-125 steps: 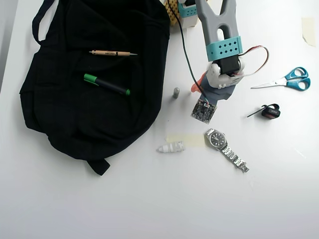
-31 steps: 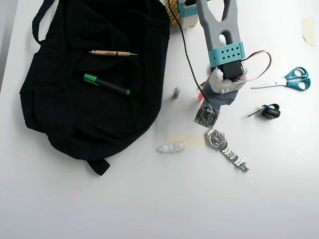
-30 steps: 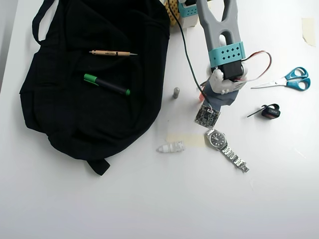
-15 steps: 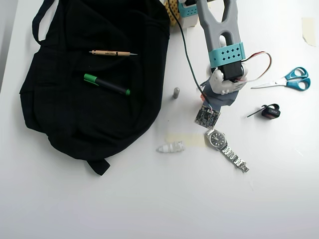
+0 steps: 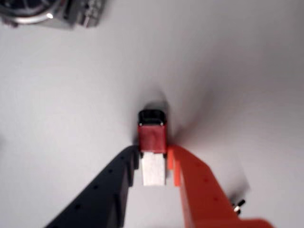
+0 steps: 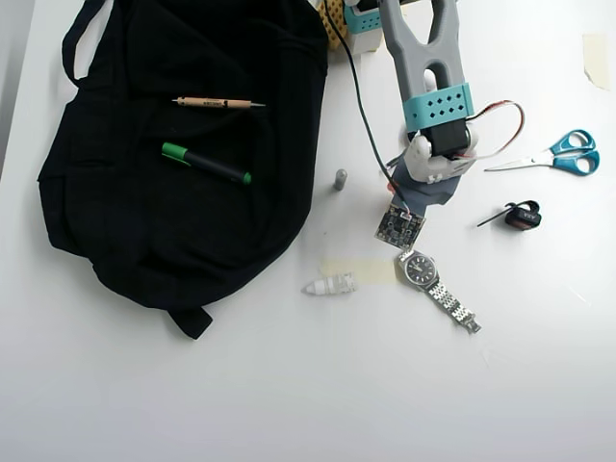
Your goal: Put the usb stick into the black bag
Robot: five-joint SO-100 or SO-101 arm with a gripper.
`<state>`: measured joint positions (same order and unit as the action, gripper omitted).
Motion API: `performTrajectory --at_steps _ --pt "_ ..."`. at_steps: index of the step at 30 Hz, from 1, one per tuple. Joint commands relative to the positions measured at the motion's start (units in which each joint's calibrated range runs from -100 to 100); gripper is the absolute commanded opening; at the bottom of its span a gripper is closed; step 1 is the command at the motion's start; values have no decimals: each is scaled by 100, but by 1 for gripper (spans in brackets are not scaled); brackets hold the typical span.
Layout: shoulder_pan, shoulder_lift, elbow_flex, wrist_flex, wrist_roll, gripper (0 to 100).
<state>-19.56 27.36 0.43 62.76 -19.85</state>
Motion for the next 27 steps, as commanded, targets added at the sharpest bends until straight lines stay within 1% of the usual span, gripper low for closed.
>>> performTrajectory --at_steps 1,18,27 --pt "-63 -47 -124 -75 14 2" --pt "-41 -188 -330 20 35 2" --pt "-41 -819 -411 692 29 2"
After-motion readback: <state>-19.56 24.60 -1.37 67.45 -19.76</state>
